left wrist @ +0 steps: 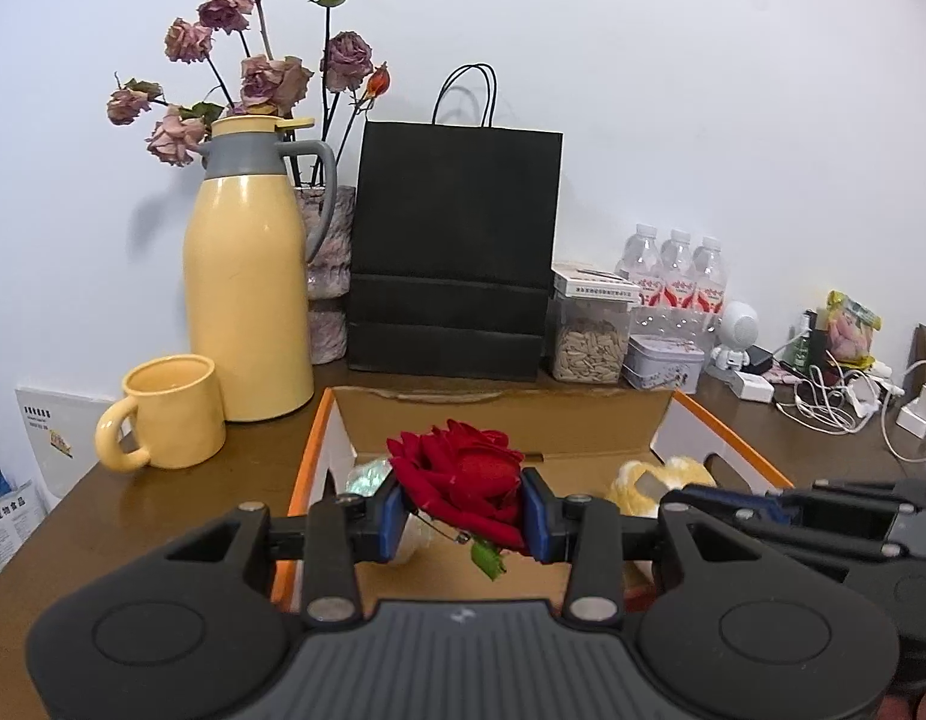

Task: Organize objects
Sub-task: 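Carry the red rose into the cardboard box and open the left tool, then grasp the black cable coil with the left tool while the right tool grasps a white round lid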

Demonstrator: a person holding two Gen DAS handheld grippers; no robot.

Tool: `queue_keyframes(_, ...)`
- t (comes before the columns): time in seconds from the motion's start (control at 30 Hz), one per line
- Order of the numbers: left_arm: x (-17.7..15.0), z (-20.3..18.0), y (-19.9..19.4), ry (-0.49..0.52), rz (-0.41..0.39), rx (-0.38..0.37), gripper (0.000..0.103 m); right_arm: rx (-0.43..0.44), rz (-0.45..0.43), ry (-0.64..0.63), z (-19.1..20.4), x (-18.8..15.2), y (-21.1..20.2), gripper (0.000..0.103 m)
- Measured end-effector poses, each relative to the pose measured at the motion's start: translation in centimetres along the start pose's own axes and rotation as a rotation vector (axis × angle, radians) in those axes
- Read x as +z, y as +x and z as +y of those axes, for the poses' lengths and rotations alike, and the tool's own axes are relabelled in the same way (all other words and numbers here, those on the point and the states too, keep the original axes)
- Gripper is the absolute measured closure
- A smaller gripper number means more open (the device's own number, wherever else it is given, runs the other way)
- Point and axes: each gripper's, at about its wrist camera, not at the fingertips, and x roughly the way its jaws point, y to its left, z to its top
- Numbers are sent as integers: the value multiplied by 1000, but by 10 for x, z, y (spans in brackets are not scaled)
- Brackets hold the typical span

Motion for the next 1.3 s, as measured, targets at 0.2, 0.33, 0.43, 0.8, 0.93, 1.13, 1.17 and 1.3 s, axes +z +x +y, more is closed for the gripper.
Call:
queue_keyframes(0.2, 15, -3, 37, 3, -5, 22, 66, -12, 16, 7, -5, 6, 28, 98)
queue_keyframes(0.33, 22, -2, 58, -8, -9, 25, 66, -25, 19, 14, -9, 9, 44, 98)
queue_keyframes(0.43, 20, -2, 72, 1, 14, 36, 66, -28, 34, 12, -11, 7, 53, 98)
queue_keyframes(0.8, 11, 5, 74, 2, 19, 94, 28, -71, 71, 2, -12, 0, 56, 86)
queue_keyframes(0.93, 10, 9, 63, -18, -46, 111, 0, -110, 70, 6, -15, -3, 52, 4)
queue_keyframes(1.13, 13, 10, 53, -36, -61, 107, 0, -131, 37, 17, -19, 0, 44, 0)
queue_keyframes(1.17, 13, 10, 52, -37, -63, 107, 0, -133, 36, 18, -19, 0, 44, 0)
queue_keyframes(1.3, 12, 9, 51, -34, -59, 99, 0, -140, 29, 20, -20, 0, 41, 0)
